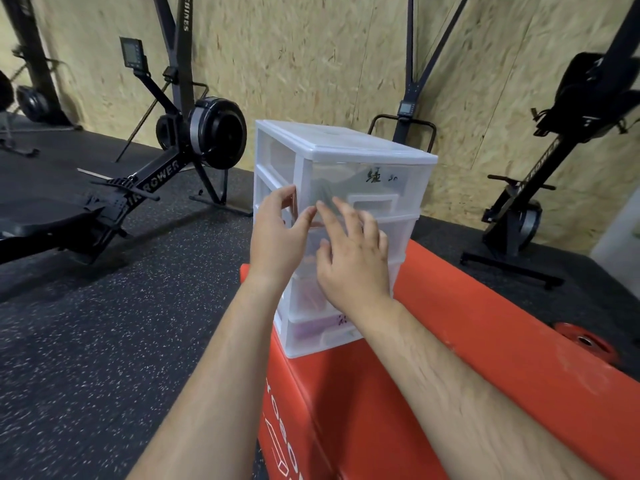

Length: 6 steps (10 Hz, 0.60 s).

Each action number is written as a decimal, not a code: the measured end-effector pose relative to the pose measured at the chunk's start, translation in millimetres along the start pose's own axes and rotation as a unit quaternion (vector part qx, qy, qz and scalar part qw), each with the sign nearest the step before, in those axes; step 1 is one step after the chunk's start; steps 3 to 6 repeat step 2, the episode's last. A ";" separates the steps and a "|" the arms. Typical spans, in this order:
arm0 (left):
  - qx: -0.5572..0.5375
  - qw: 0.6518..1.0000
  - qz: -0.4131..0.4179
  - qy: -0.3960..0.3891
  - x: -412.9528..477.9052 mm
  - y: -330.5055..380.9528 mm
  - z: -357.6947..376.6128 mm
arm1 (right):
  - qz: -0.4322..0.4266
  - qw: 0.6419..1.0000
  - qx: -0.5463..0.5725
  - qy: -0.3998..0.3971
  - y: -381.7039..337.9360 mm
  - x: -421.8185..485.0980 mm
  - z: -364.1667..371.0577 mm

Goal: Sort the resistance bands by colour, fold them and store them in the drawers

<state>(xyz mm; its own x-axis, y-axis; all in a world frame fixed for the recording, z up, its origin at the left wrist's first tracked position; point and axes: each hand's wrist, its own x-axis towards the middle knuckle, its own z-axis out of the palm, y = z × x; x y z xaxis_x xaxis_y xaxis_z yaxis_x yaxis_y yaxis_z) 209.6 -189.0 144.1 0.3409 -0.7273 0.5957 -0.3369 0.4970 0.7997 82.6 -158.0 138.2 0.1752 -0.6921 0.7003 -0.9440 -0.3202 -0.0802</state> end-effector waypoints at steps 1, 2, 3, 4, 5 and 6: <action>0.050 0.997 0.055 -0.003 -10.8 13.5 -5.0 | -0.001 1.000 -0.008 -0.011 -0.6 -4.5 -15.3; 0.112 0.986 0.120 -0.005 -31.6 32.3 -18.8 | 0.007 1.000 -0.001 -0.024 -4.0 -14.1 -41.3; 0.112 0.986 0.120 -0.005 -31.6 32.3 -18.8 | 0.007 1.000 -0.001 -0.024 -4.0 -14.1 -41.3; 0.112 0.986 0.120 -0.005 -31.6 32.3 -18.8 | 0.007 1.000 -0.001 -0.024 -4.0 -14.1 -41.3; 0.112 0.986 0.120 -0.005 -31.6 32.3 -18.8 | 0.007 1.000 -0.001 -0.024 -4.0 -14.1 -41.3; 0.112 0.986 0.120 -0.005 -31.6 32.3 -18.8 | 0.007 1.000 -0.001 -0.024 -4.0 -14.1 -41.3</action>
